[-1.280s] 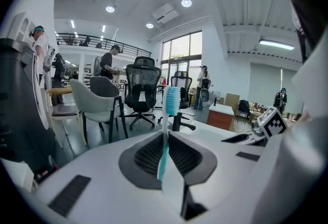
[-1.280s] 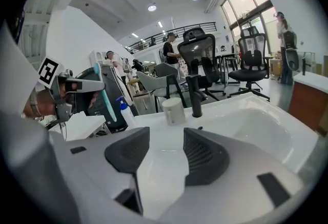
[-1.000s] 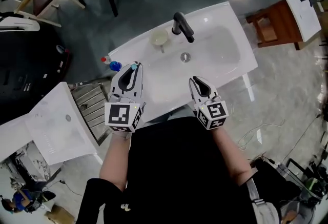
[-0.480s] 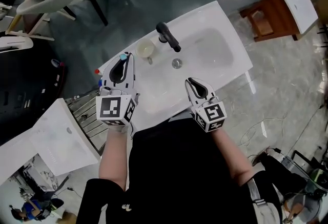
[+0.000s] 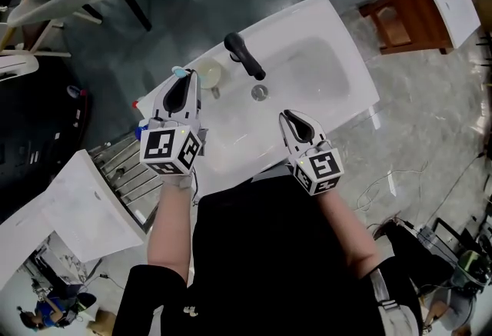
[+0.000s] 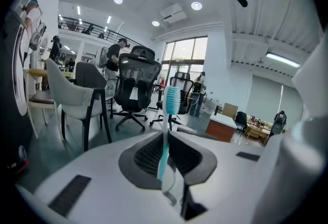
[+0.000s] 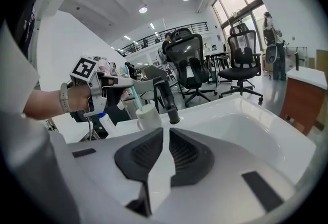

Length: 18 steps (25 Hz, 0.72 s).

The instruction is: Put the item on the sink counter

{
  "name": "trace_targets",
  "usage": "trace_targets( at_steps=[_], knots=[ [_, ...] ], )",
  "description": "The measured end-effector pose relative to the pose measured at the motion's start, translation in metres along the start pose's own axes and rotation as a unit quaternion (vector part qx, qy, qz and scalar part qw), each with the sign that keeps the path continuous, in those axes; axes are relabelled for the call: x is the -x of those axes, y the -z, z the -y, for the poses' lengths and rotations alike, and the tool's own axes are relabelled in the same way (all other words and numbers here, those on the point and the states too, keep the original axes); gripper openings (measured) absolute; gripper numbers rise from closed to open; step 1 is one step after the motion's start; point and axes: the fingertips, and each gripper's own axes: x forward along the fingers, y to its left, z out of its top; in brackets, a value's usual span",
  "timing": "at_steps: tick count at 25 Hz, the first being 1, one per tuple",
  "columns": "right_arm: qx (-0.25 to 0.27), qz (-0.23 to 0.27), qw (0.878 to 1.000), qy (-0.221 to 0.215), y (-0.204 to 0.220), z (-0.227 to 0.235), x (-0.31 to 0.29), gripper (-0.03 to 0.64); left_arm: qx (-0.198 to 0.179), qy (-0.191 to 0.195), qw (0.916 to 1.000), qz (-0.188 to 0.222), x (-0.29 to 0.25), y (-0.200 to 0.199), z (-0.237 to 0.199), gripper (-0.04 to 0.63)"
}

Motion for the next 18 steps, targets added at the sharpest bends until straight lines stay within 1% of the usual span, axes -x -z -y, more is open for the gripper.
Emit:
trace_targets(
  at_steps=[2, 5, 12, 18],
  knots=[
    [-0.003, -0.004, 1.0, 0.0, 0.002, 0.002, -0.003, 0.055, 0.015, -0.004, 0.9998, -0.013, -0.005, 0.011, -0.006, 0.046],
    [-0.007, -0.008, 1.0, 0.003, 0.004, 0.006, -0.006, 0.055, 0.023, -0.007, 0.9992, -0.031, -0.011, 0.026, -0.011, 0.046],
    [-0.01, -0.012, 1.0, 0.007, 0.004, 0.01, -0.01, 0.055, 0.023, -0.003, 0.9979, -0.06, -0.017, 0.052, -0.011, 0.046],
    [-0.012, -0.015, 1.0, 0.013, 0.006, 0.015, -0.014, 0.055, 0.015, -0.001, 0.996, -0.088, -0.022, 0.071, -0.014, 0.046]
  ],
)
